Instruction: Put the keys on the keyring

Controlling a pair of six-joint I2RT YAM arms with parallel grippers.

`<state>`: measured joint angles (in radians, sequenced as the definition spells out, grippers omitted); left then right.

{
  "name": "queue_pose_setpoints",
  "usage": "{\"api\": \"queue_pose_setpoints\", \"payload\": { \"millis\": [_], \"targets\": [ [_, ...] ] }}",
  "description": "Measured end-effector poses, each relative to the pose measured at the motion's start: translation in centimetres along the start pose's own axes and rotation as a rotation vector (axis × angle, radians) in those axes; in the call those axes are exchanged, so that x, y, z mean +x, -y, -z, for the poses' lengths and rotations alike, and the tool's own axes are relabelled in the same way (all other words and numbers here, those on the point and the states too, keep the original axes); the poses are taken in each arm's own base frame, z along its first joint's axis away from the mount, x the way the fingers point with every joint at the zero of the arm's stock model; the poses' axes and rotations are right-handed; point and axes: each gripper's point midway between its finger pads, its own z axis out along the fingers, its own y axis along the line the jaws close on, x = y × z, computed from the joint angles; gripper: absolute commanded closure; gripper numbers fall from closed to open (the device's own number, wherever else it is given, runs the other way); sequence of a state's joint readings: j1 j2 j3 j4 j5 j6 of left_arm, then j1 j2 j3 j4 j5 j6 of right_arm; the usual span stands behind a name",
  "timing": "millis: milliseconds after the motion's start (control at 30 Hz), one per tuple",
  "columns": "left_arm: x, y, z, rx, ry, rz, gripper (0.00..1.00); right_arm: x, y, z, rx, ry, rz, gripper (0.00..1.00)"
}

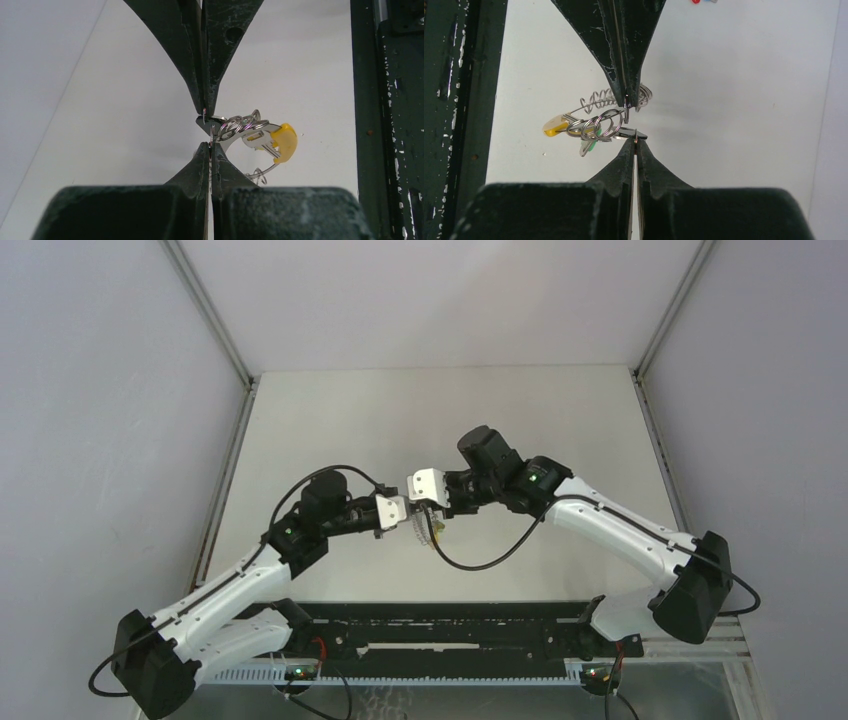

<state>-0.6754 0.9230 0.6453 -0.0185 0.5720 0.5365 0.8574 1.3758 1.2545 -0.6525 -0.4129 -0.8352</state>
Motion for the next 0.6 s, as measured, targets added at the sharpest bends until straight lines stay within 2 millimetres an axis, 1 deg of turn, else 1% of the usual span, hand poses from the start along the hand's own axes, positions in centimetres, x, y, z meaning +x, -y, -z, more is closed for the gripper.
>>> {"api": "queue_pose_setpoints", "payload": {
  "millis": [600],
  "targets": [
    [0.09,-0.19,0.05,-0.007,-0.003,-0.005,1.00,-0.59,-0.27,0.56,0.044,-0.003,0.005,1.00]
  ]
}}
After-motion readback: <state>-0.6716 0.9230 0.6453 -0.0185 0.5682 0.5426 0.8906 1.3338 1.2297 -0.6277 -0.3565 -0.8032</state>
